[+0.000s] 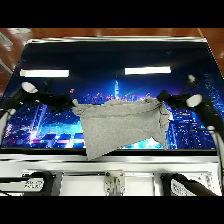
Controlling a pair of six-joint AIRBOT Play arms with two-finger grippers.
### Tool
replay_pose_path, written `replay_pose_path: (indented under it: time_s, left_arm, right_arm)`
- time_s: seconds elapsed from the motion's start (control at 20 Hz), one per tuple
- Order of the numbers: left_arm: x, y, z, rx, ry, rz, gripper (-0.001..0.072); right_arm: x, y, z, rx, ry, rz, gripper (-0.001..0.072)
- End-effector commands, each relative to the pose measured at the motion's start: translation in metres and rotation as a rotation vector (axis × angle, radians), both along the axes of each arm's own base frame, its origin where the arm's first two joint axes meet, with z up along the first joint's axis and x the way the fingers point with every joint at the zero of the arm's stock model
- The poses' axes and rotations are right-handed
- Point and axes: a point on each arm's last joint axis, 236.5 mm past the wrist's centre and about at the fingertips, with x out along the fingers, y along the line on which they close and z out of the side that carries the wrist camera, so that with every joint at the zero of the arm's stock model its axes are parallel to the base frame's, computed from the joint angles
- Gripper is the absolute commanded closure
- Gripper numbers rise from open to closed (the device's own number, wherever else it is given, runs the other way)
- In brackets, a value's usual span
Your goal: Fold the shirts.
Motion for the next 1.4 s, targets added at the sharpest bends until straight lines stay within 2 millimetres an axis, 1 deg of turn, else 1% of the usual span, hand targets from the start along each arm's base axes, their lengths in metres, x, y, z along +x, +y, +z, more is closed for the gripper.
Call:
replay_pose_path:
  time_s: [0.0,0.05,0.1,0.15,0.2,0.25,0.3,0.35,0.45,0.55,0.7,0.8,0.9,1.0,1.05,1.15,1.2,1.25,1.35]
  left_arm:
    - [-0.070,0.076,0.025,0.164,0.163,-0.115,0.0230]
    - [-0.085,0.087,0.025,0.176,0.179,-0.088,0.0144]
    - [-0.101,0.085,0.018,0.148,0.196,-0.059,0.0100]
    - [-0.119,0.072,0.006,0.089,0.223,-0.047,0.0099]
    - [-0.135,0.051,-0.008,0.015,0.241,-0.061,0.0099]
    - [-0.150,0.026,-0.020,-0.068,0.255,-0.073,0.0099]
    - [-0.165,0.002,-0.033,-0.137,0.277,-0.083,0.0099]
    - [-0.179,-0.018,-0.046,-0.179,0.296,-0.087,0.0099]
    - [-0.197,-0.043,-0.069,-0.185,0.311,-0.082,0.0099]
    - [-0.206,-0.070,-0.079,-0.203,0.305,-0.087,0.0100]
    - [-0.216,-0.094,-0.088,-0.188,0.306,-0.138,0.0104]
    - [-0.221,-0.110,-0.090,-0.210,0.321,-0.146,0.0105]
    - [-0.222,-0.123,-0.093,-0.229,0.332,-0.131,0.0105]
    - [-0.215,-0.137,-0.096,-0.249,0.322,-0.086,0.0113]
    - [-0.211,-0.143,-0.099,-0.255,0.314,-0.061,0.0148]
    - [-0.205,-0.152,-0.101,-0.264,0.301,-0.022,0.0445]
    - [-0.203,-0.154,-0.102,-0.258,0.287,-0.019,0.0622]
    - [-0.202,-0.153,-0.103,-0.252,0.272,-0.023,0.0670]
    - [-0.198,-0.151,-0.102,-0.252,0.254,-0.024,0.0671]
  right_arm:
    - [-0.082,-0.089,0.025,-0.134,0.217,-0.026,0.0019]
    - [-0.114,-0.102,0.020,-0.104,0.307,-0.022,0.0020]
    - [-0.140,-0.107,0.014,-0.052,0.379,-0.011,0.0020]
    - [-0.157,-0.105,0.005,0.021,0.416,-0.014,0.0021]
    - [-0.162,-0.100,-0.001,0.102,0.407,-0.057,0.0020]
    - [-0.161,-0.088,-0.008,0.189,0.391,-0.072,0.0020]
    - [-0.163,-0.075,-0.016,0.242,0.387,-0.061,0.0020]
    - [-0.165,-0.065,-0.022,0.279,0.391,-0.053,0.0020]
    - [-0.169,-0.054,-0.032,0.325,0.400,-0.055,0.0020]
    - [-0.174,-0.051,-0.038,0.332,0.417,-0.056,0.0020]
    - [-0.176,-0.050,-0.041,0.342,0.433,-0.054,0.0017]
    - [-0.178,-0.047,-0.048,0.370,0.466,-0.049,0.0017]
    - [-0.180,-0.044,-0.056,0.404,0.500,-0.041,0.0017]
    - [-0.179,-0.040,-0.062,0.438,0.517,-0.040,0.0016]
    - [-0.178,-0.038,-0.065,0.455,0.524,-0.039,0.0016]
    - [-0.178,-0.032,-0.068,0.473,0.534,-0.009,0.0017]
    - [-0.178,-0.026,-0.071,0.466,0.543,0.026,0.0017]
    - [-0.177,-0.018,-0.074,0.447,0.548,0.079,0.0017]
    - [-0.169,-0.003,-0.083,0.402,0.549,0.145,0.0017]
